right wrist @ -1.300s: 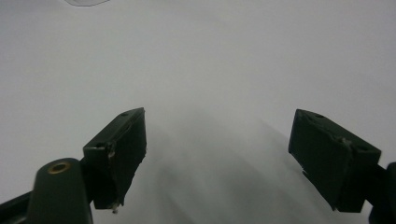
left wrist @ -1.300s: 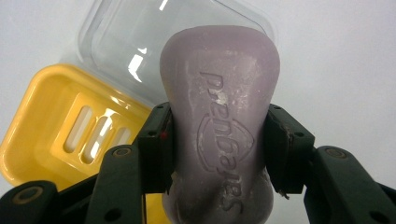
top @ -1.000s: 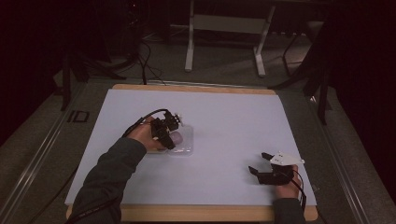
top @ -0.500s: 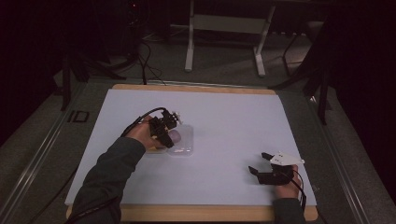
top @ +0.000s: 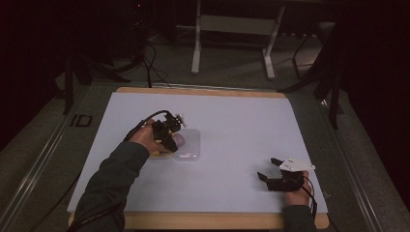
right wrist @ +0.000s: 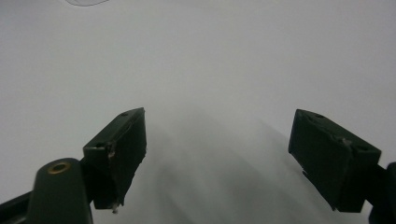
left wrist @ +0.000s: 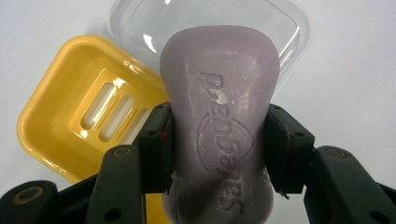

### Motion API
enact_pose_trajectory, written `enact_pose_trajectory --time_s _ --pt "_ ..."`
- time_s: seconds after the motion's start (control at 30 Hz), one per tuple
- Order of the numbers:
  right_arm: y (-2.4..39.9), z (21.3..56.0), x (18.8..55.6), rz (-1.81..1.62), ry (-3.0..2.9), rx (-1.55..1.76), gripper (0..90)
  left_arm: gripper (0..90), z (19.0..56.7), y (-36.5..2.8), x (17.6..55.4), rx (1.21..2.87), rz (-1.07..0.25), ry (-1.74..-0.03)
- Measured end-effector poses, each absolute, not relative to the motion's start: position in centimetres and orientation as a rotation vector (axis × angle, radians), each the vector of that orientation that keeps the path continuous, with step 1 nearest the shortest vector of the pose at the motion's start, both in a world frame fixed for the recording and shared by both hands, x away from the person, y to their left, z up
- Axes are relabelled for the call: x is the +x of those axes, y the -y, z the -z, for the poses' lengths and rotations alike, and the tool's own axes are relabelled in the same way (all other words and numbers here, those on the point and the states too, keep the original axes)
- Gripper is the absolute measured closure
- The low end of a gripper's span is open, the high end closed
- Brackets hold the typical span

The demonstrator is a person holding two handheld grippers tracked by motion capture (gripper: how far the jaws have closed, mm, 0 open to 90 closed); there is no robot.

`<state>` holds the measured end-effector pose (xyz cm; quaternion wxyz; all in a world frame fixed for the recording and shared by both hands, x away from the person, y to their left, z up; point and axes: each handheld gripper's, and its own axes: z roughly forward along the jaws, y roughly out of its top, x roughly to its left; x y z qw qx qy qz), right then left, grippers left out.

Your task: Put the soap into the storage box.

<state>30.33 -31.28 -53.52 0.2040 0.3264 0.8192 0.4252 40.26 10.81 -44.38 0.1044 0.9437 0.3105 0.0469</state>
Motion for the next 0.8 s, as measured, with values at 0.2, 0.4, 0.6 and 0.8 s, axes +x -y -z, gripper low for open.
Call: enact_pose_trajectory --time_s 0.2,0.4,0.6,0.8 --pt "31.3 53.5 30.3 -1.186 -2.285 0.910 18.9 49.9 44.5 -11.1 40.5 2.777 -0.133 -0.933" --pt "31.3 53.5 30.3 -1.185 -2.285 0.910 18.9 49.9 44.6 -11.5 40.7 2.769 -0.138 -0.962" --pt "31.3 53.5 30.3 -1.186 -2.285 0.911 18.9 49.9 44.7 -11.9 41.0 2.756 -0.142 -0.999" --pt "31.3 53.5 30.3 -1.186 -2.285 0.911 18.9 49.9 44.8 -12.2 41.2 2.739 -0.133 -1.040"
